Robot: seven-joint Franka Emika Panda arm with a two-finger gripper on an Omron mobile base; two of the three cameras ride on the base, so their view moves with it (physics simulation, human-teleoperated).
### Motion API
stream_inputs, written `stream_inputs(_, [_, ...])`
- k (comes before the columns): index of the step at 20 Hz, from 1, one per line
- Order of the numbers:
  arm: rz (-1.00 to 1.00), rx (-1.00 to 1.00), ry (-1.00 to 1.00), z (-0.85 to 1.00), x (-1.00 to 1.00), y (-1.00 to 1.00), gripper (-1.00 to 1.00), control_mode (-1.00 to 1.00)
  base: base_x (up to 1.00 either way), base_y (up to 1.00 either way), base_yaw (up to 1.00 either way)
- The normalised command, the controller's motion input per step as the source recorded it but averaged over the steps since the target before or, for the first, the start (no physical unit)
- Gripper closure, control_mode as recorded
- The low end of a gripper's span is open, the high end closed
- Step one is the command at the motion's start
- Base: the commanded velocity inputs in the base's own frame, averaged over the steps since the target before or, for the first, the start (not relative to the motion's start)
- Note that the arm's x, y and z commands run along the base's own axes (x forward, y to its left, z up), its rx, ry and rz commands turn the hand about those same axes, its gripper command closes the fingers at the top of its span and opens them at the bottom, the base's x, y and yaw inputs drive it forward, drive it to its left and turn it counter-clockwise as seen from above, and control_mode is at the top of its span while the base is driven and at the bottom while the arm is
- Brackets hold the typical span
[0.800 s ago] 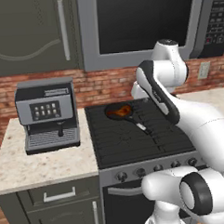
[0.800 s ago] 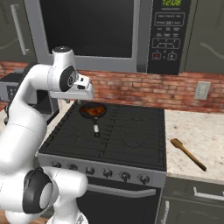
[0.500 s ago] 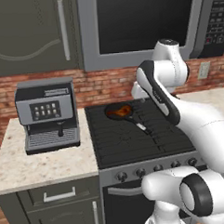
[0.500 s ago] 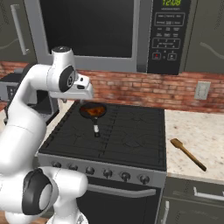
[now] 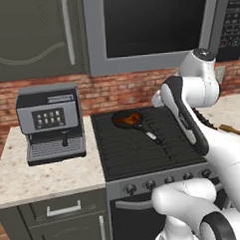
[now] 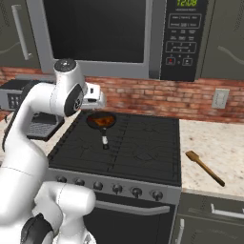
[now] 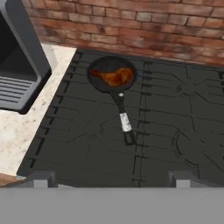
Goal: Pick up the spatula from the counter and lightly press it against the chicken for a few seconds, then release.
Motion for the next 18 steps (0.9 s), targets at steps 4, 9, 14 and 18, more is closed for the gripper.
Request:
stream_inputs(4, [0.05,0.00,-0.16,0.07,-0.32,-0.60,-1.00,-1.00,0.00,0.00,0.00])
stream_inputs(9, [0.04,0.00,-0.03,0.09,-0.29,-0.73,-1.00,-1.00,0.00,0.00,0.00])
stream_inputs(14, [0.03,0.00,0.01,0.07,-0.20,-0.72,-1.00,-1.00,0.00,0.00,0.00])
stream_inputs(18, [0.04,0.00,0.08,0.06,-0.03,-0.66,-1.00,-1.00,0.00,0.00,0.00])
